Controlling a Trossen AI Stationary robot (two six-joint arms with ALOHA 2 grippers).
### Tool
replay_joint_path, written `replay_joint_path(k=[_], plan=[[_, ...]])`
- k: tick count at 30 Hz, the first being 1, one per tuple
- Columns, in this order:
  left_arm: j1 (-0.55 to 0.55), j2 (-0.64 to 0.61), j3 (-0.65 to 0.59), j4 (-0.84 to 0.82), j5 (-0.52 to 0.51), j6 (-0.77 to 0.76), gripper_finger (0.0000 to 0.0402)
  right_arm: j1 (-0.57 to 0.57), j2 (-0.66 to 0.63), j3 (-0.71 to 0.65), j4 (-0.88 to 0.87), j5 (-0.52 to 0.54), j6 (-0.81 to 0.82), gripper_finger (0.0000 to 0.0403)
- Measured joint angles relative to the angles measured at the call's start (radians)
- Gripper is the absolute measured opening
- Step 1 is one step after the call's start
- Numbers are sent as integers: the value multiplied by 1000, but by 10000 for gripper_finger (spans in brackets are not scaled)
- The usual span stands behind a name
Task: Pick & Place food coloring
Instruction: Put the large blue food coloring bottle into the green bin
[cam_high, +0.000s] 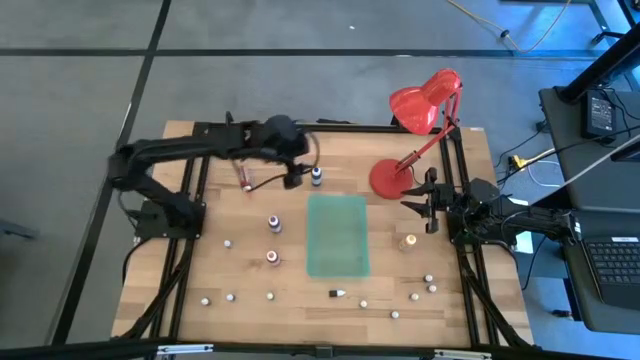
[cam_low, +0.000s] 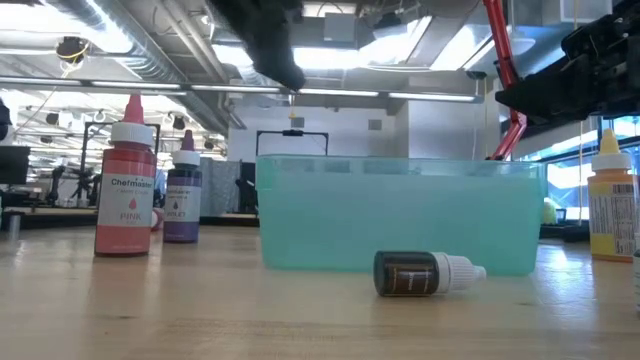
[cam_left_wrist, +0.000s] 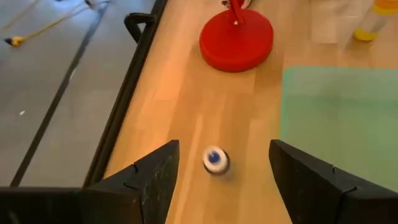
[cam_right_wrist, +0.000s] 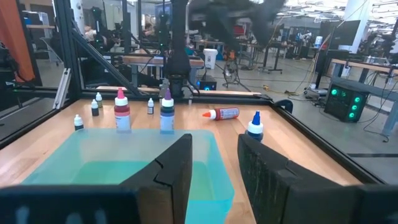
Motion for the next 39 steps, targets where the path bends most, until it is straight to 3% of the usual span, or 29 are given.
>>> replay_joint_path(k=[6, 14, 39], plan=[[73, 185, 128, -63, 71, 110, 240, 0, 0, 0, 0, 0, 1, 132], [111, 311, 145, -71, 135, 137, 239, 0, 0, 0, 0, 0, 1, 132], [74, 370, 136, -101, 129, 163, 239, 0, 0, 0, 0, 0, -2, 132]])
